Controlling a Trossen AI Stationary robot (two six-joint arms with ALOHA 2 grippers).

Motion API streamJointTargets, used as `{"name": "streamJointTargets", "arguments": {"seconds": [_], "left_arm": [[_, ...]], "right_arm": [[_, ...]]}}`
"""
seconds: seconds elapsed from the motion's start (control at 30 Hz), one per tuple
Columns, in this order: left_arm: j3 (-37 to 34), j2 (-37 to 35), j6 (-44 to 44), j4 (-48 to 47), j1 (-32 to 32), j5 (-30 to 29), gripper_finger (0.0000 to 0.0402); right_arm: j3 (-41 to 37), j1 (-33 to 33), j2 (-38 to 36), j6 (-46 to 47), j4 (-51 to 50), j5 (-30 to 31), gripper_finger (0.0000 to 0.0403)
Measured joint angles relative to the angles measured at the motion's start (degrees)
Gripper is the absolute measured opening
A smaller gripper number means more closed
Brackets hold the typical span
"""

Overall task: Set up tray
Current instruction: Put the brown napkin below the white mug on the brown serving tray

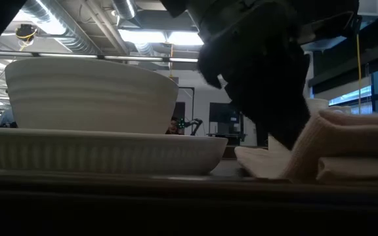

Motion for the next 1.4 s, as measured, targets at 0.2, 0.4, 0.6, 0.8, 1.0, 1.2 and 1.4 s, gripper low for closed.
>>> {"name": "streamJointTargets", "arguments": {"seconds": [0.2,0.4,0.6,0.8,1.0,1.2,1.4], "left_arm": [[0.0,0.0,0.7,-0.1,0.2,-2.1,0.0184],[0.0,0.0,0.6,-0.3,1.4,-4.1,0.0184],[0.0,0.5,-2.7,-0.7,2.6,-5.4,0.0184],[0.0,1.2,-3.8,-0.9,3.2,-5.5,0.0184],[0.1,1.3,-4.2,-0.9,3.8,-6.5,0.0184],[0.1,1.4,-7.8,-1.0,5.2,-7.0,0.0184],[0.1,1.4,-8.7,-1.2,6.1,-7.6,0.0184]], "right_arm": [[0.0,0.0,0.0,0.0,0.0,0.0,0.011],[0.0,0.0,0.0,0.1,0.0,0.0,0.011],[0.0,0.0,0.0,0.1,0.0,0.0,0.011],[0.0,0.0,0.0,0.1,0.0,0.0,0.011],[0.0,0.0,0.0,0.1,0.0,0.0,0.011],[0.0,0.0,0.0,0.0,0.0,0.0,0.011],[0.0,0.0,0.0,0.0,0.0,0.0,0.011]]}}
